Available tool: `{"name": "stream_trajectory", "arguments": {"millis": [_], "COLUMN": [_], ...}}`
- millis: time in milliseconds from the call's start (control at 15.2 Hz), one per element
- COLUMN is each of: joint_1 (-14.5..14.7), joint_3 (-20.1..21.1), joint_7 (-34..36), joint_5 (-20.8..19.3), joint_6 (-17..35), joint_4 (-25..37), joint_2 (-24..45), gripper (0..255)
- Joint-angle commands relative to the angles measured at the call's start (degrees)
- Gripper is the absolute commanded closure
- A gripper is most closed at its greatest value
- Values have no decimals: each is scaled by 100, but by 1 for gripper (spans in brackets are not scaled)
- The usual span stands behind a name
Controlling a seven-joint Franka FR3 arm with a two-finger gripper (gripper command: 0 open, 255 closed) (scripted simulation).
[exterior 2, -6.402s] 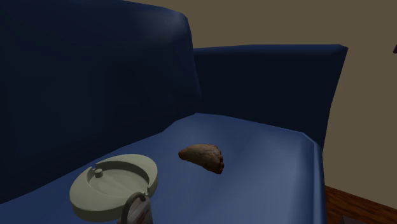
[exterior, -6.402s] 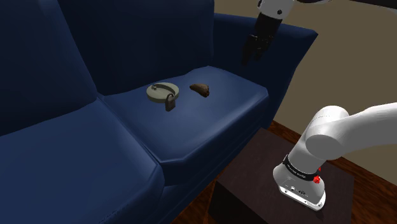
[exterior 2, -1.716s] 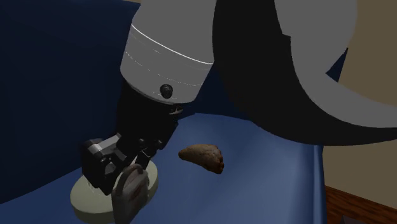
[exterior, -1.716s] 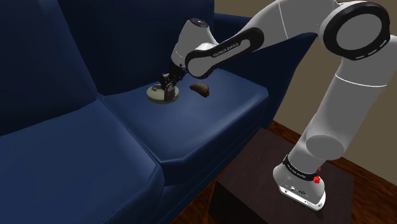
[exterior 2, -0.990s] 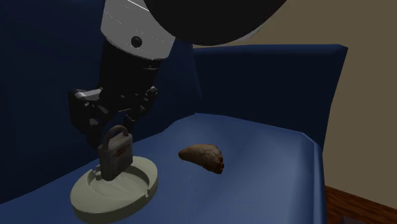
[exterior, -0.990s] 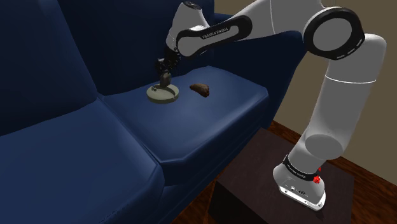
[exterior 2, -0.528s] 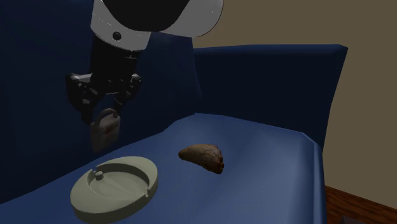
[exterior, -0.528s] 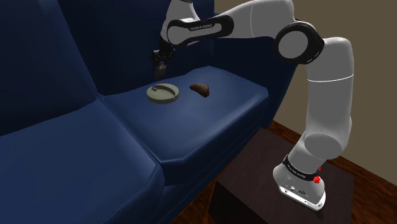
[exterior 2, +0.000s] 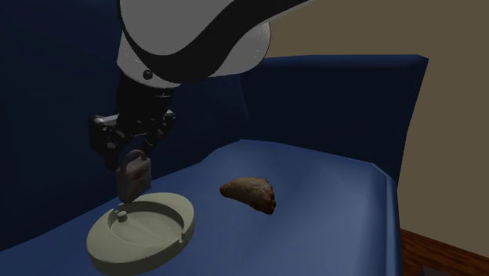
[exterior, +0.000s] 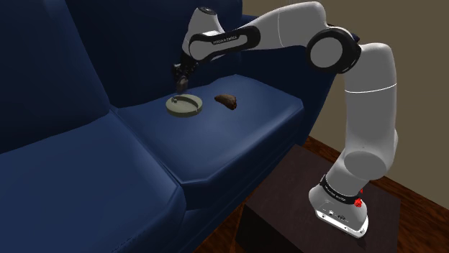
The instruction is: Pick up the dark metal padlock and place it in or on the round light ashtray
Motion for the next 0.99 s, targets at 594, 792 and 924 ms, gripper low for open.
{"name": "stream_trajectory", "arguments": {"millis": [594,792,924], "joint_1": [15,14,14], "joint_3": [-53,-53,-53], "joint_7": [43,43,43], "joint_5": [-75,-75,-75], "joint_6": [711,711,711], "joint_4": [-452,-452,-452], "joint_2": [258,258,258], "gripper": [255,255,255]}}
